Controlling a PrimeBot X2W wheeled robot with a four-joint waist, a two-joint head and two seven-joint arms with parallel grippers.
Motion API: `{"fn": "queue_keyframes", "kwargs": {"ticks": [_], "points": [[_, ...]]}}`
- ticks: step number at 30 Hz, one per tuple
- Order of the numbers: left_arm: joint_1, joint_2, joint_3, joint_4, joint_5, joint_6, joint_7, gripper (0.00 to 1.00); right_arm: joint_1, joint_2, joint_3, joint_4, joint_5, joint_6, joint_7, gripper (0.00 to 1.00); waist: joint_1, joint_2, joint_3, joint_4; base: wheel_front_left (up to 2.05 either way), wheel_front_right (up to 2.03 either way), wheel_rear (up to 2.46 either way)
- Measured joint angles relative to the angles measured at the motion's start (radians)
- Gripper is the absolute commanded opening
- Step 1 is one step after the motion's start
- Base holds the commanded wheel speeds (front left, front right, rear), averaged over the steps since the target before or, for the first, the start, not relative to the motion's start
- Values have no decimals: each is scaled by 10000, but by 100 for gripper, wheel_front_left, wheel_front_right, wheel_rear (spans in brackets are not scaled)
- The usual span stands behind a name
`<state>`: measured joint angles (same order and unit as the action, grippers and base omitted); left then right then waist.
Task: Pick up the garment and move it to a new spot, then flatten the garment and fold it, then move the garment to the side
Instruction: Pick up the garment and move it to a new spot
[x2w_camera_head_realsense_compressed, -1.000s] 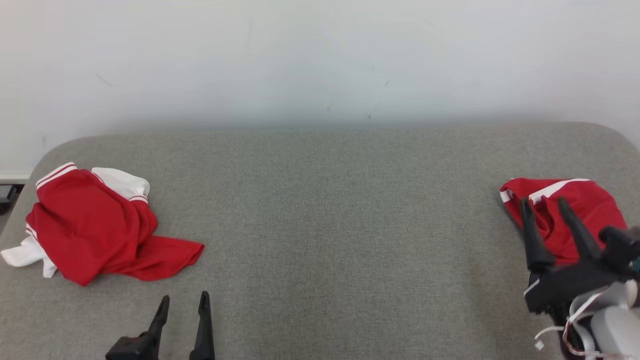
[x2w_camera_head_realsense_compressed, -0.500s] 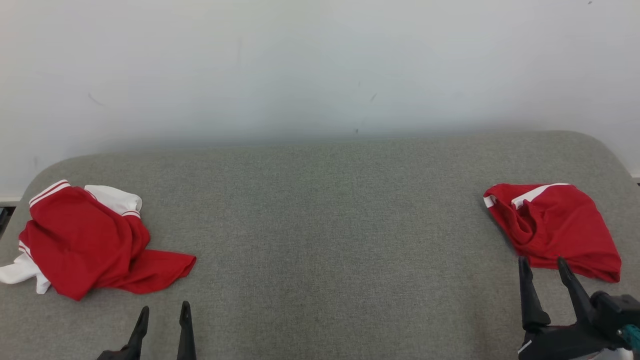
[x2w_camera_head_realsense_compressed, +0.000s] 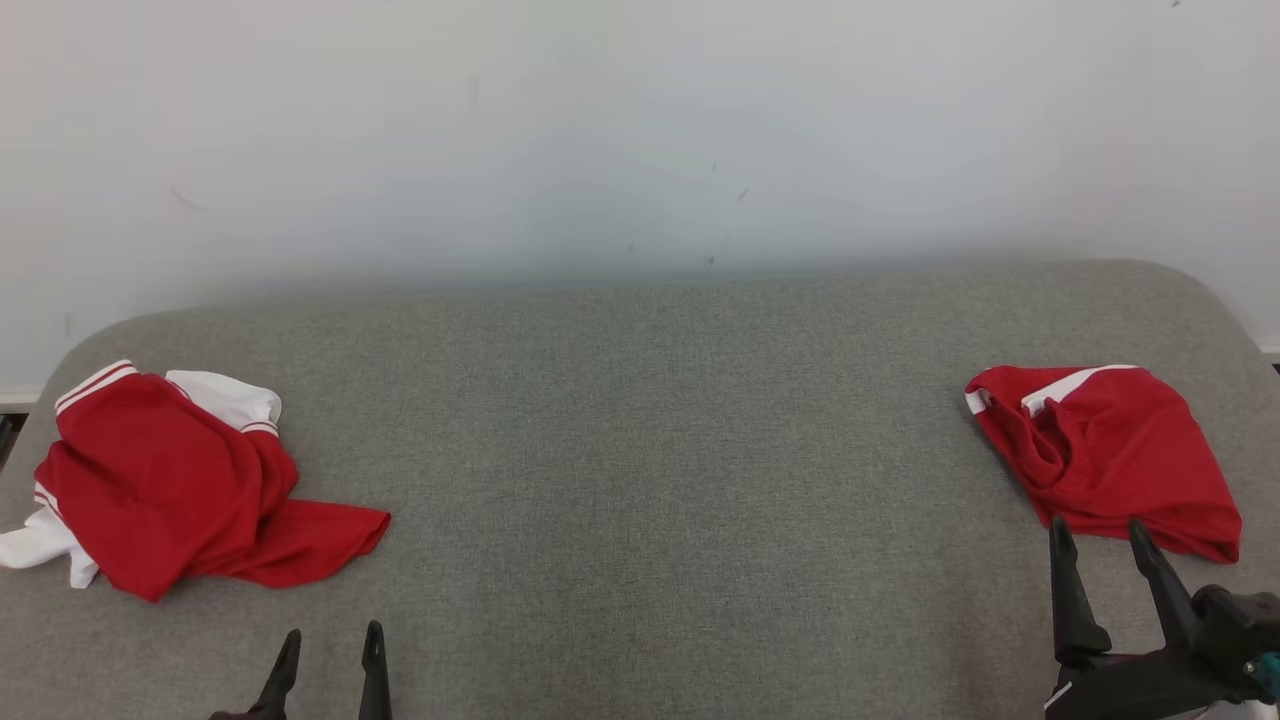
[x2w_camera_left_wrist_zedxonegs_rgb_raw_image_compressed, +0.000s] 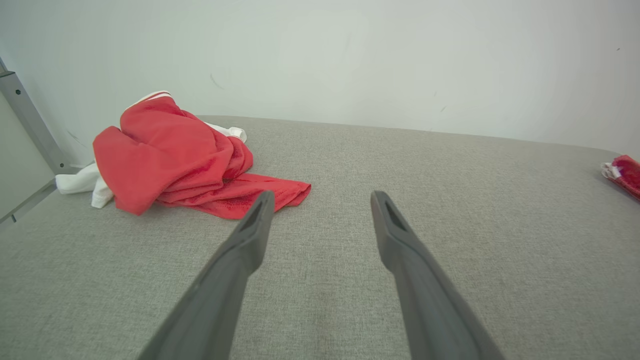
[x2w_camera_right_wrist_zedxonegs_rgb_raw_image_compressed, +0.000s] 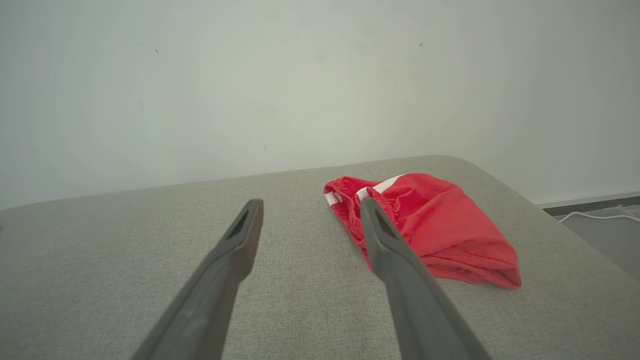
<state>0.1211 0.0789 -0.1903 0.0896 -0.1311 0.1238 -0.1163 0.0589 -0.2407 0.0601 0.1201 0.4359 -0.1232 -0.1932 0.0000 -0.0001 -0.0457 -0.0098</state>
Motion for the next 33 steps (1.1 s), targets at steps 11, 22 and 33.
{"fn": "queue_keyframes", "kwargs": {"ticks": [11, 22, 33], "points": [[-4, 21, 113, -188, 84, 2, 303, 100, 211, 86, -128, -372, -322, -2, 316, 100, 0, 0, 0, 49, 0, 0, 0], [-63, 17, 71, -374, 458, 2, 543, 100, 633, 188, -378, -556, -330, -12, 537, 100, 0, 1, 29, 703, 0, 0, 0], [136, 13, 711, -757, 650, 4, 692, 100, 447, 337, 98, -389, -372, 0, 936, 100, 0, 1, 11, 2060, 0, 0, 0]]}}
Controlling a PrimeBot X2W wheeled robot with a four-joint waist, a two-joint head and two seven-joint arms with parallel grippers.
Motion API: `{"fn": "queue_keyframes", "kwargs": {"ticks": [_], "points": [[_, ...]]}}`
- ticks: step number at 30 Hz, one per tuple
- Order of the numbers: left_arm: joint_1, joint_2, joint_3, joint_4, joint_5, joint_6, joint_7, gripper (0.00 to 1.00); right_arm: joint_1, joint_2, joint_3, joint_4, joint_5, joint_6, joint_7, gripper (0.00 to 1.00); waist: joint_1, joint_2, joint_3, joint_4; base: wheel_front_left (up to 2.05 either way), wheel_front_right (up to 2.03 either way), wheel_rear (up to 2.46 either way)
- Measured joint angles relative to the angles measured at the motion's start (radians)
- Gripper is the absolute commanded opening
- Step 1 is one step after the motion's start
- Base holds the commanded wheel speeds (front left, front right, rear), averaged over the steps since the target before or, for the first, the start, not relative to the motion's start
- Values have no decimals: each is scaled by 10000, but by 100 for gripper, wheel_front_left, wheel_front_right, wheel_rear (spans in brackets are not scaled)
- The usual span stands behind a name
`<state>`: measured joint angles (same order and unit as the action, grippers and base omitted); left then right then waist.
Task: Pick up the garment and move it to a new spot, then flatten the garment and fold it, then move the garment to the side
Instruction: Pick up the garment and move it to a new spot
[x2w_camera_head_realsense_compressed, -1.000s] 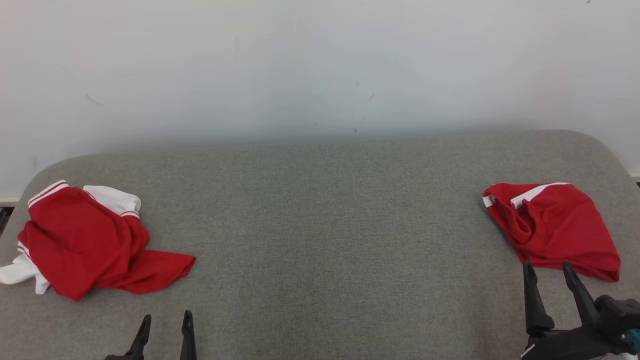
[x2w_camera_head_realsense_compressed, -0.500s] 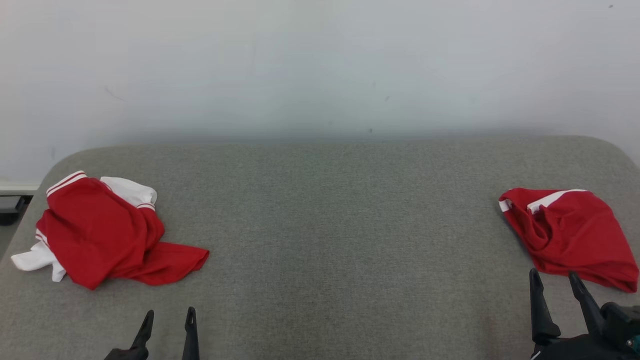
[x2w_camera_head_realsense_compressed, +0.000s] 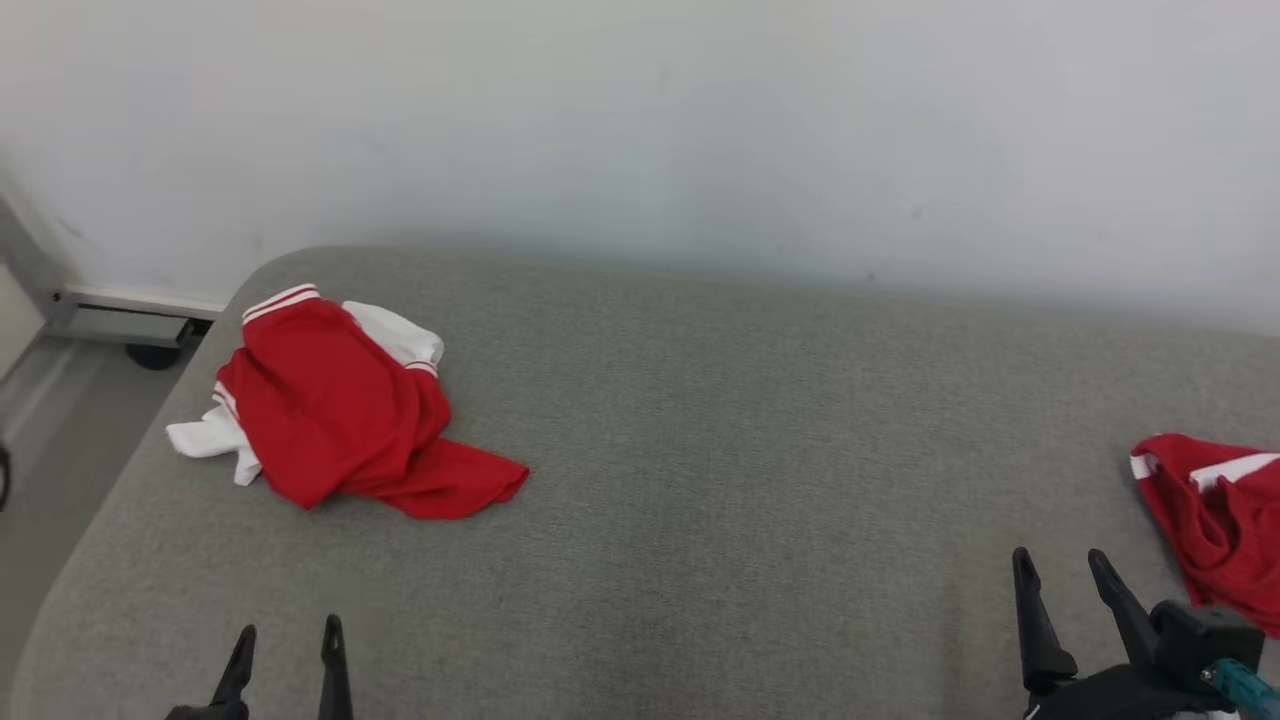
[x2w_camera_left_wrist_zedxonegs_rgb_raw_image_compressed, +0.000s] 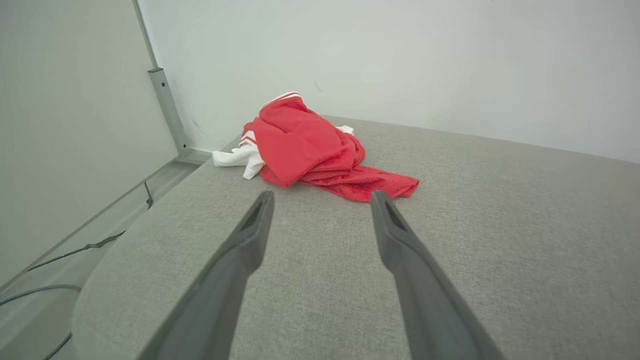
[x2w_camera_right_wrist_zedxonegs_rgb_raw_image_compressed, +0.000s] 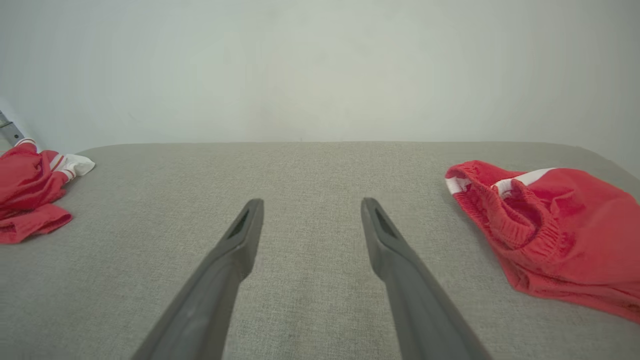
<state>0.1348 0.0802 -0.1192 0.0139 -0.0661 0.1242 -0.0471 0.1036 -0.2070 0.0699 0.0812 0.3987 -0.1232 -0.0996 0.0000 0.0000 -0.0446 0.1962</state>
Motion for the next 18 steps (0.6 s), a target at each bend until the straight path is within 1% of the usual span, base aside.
{"fn": "queue_keyframes", "kwargs": {"ticks": [8, 13, 18], "points": [[466, -27, 470, -341, 169, 0, 117, 100, -497, 121, 466, 299, -61, 140, 322, 100, 0, -1, -45, 1141, 0, 0, 0], [466, -40, 493, -571, 309, 0, 173, 100, -607, 182, 587, 226, -82, 178, 426, 100, -1, 0, -20, 1871, 0, 0, 0], [463, -107, 744, -667, 309, 0, 174, 100, -1257, 221, 846, 291, -232, 270, 569, 100, 0, 0, 103, 2568, 0, 0, 0]]}}
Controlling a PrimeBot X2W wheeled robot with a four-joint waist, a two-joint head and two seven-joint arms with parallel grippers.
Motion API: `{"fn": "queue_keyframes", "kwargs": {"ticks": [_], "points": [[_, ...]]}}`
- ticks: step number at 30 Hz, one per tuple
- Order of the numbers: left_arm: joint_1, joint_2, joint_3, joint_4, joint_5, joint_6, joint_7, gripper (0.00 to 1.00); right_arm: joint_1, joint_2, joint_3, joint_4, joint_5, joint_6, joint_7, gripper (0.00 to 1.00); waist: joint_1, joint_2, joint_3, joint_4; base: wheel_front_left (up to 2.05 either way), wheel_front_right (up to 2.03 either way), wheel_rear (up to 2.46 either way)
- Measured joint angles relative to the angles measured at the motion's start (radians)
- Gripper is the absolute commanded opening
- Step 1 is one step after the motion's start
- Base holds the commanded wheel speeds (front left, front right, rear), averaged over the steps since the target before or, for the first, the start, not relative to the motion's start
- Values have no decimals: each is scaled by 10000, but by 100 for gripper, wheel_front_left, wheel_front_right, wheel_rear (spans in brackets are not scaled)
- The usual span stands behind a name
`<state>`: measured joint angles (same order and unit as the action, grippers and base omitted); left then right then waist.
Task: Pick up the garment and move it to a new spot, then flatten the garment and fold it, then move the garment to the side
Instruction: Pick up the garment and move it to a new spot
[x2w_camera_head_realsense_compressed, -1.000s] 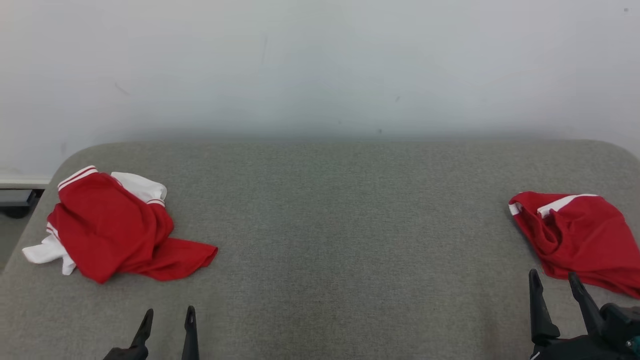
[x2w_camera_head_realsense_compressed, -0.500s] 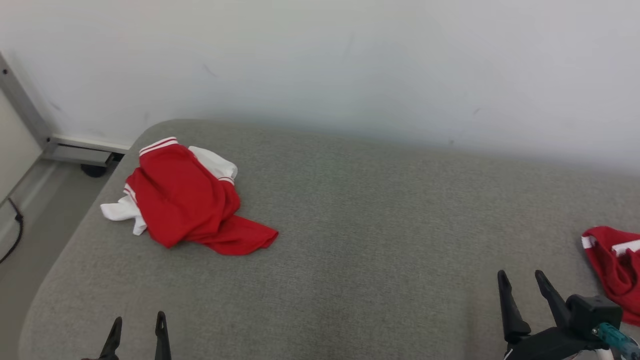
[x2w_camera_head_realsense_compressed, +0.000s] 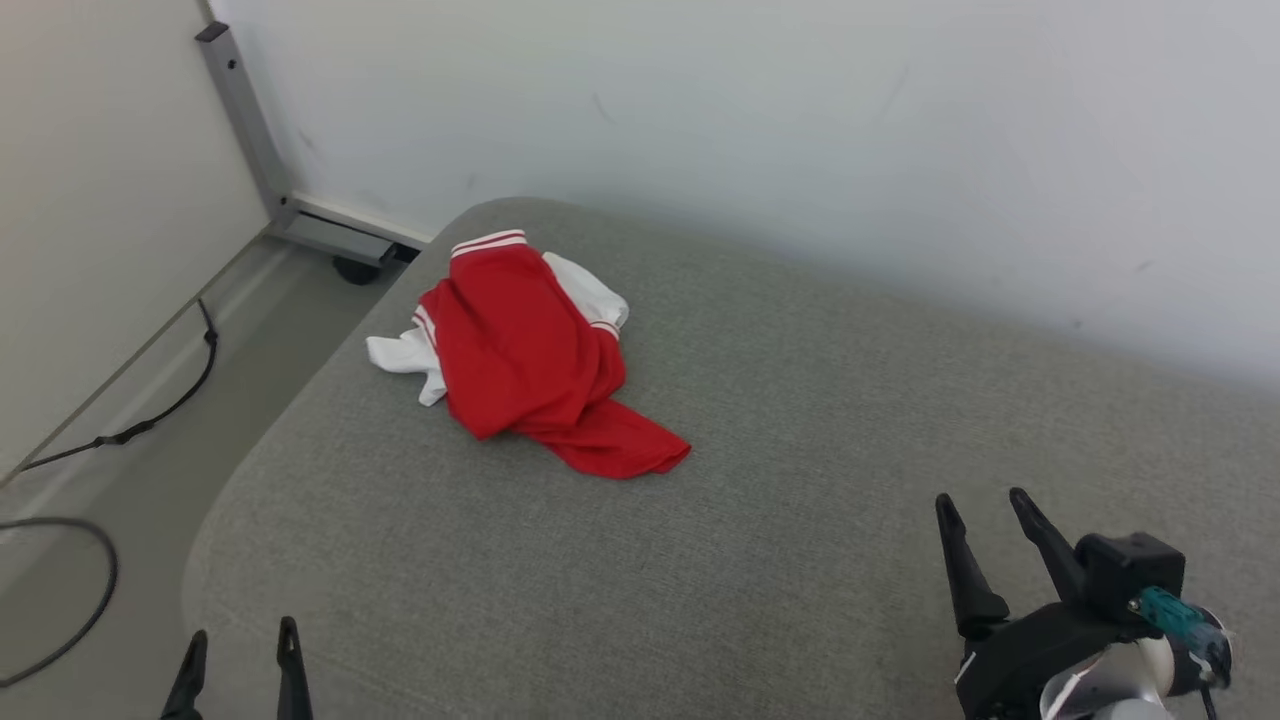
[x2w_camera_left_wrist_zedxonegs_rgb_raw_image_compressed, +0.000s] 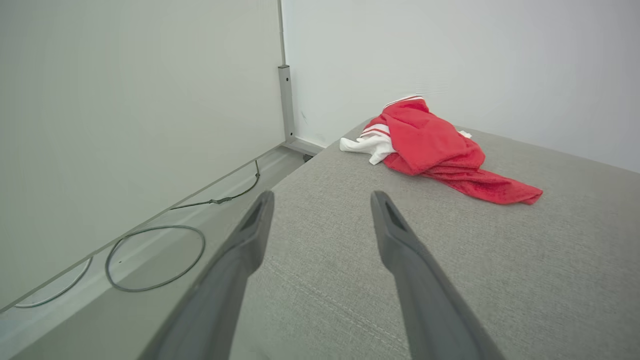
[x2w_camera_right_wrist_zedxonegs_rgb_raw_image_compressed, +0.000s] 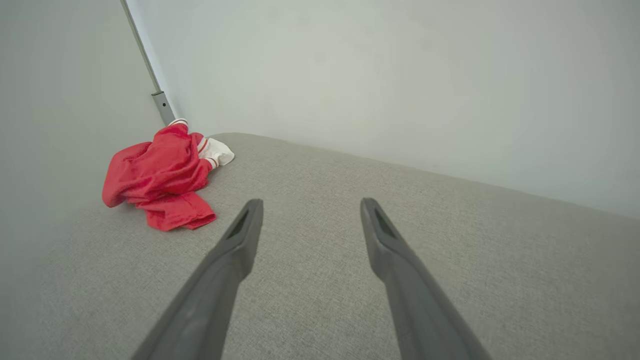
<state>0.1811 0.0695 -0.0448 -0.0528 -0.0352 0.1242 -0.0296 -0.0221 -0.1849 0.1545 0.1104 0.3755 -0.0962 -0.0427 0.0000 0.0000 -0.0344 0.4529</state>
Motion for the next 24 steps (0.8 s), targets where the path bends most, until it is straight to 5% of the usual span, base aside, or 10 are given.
{"fn": "queue_keyframes", "kwargs": {"ticks": [15, 24], "points": [[45, -65, -58, -182, -109, -23, 132, 100, -433, 59, 178, 554, -79, 171, 159, 100, 0, 0, 227, 666, 0, 0, 0], [-1612, 232, -291, 182, -512, -796, 575, 100, -105, 73, 29, 485, -77, 155, 67, 100, 0, 0, 164, 480, 0, 0, 0]]}}
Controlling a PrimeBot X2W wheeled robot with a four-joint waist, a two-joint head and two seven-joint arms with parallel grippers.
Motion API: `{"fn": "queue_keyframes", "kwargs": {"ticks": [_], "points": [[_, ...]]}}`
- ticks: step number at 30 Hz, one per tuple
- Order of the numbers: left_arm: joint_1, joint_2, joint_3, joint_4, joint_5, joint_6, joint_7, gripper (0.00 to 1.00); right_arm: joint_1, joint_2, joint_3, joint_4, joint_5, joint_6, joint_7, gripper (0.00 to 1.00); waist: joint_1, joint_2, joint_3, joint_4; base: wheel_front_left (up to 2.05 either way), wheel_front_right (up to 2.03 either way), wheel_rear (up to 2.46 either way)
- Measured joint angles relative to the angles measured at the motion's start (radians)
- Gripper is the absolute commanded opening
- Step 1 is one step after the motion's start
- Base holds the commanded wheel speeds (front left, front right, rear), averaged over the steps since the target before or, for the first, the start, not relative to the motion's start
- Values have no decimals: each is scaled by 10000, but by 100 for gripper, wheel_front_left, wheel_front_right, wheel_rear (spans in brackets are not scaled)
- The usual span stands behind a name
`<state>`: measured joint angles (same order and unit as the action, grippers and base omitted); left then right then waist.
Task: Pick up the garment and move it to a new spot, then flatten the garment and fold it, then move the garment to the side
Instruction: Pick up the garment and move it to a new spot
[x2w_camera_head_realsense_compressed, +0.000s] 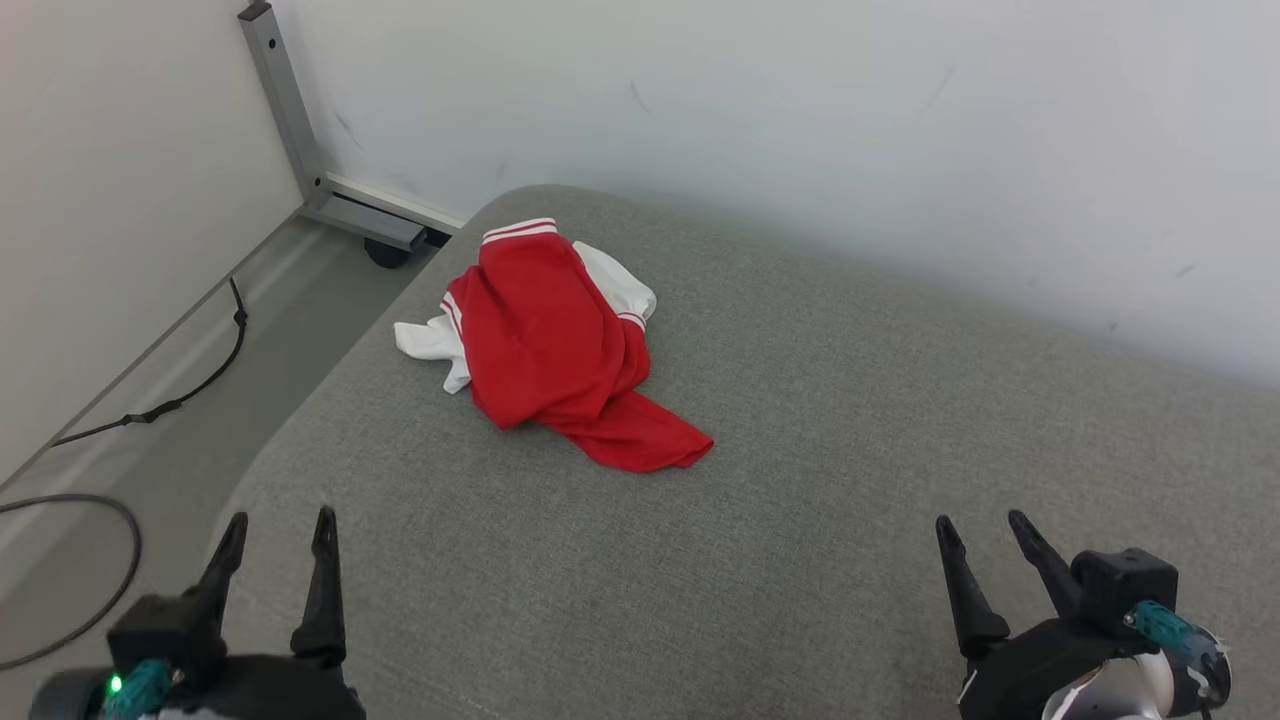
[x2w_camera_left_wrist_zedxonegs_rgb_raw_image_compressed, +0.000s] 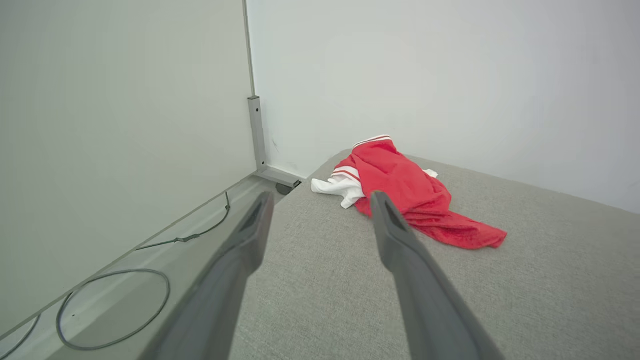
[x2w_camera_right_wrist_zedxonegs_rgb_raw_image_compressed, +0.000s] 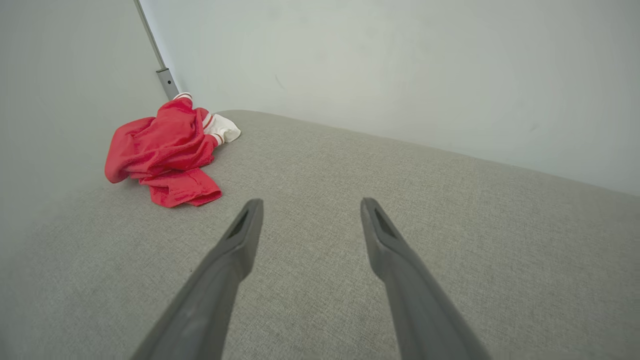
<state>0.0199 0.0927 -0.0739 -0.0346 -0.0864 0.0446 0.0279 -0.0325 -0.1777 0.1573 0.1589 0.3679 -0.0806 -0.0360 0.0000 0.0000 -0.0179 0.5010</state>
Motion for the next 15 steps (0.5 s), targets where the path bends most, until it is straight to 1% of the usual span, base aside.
{"fn": "queue_keyframes", "kwargs": {"ticks": [3, 6, 8, 10, 12, 15], "points": [[-785, 136, -98, 270, -79, -384, 157, 100, 285, 2, -81, -59, 4, -73, -10, 100, 0, 0, 31, -96, 0, 0, 0], [-1366, 334, -86, 328, -134, -660, 288, 100, 407, 48, -25, -290, 4, -73, 4, 100, 0, 0, 110, -229, 0, 0, 0], [-1744, 535, -29, 506, -199, -817, 433, 100, 400, 88, 29, -410, 2, -73, 15, 100, -1, 0, 201, -356, 0, 0, 0], [-1974, 619, 0, 614, -215, -869, 491, 100, 399, 86, 29, -445, 2, -75, 23, 100, 0, 0, 260, -426, 0, 0, 0], [-2575, 771, 42, 871, -244, -1066, 648, 100, 371, 67, 23, -552, 2, -75, 100, 100, 0, 0, 394, -578, 0, 0, 0], [-3635, 853, 155, 1296, -665, -1254, 863, 100, 171, 36, 6, -692, -2, -77, 153, 100, 0, 0, 622, -833, 0, 0, 0]]}}
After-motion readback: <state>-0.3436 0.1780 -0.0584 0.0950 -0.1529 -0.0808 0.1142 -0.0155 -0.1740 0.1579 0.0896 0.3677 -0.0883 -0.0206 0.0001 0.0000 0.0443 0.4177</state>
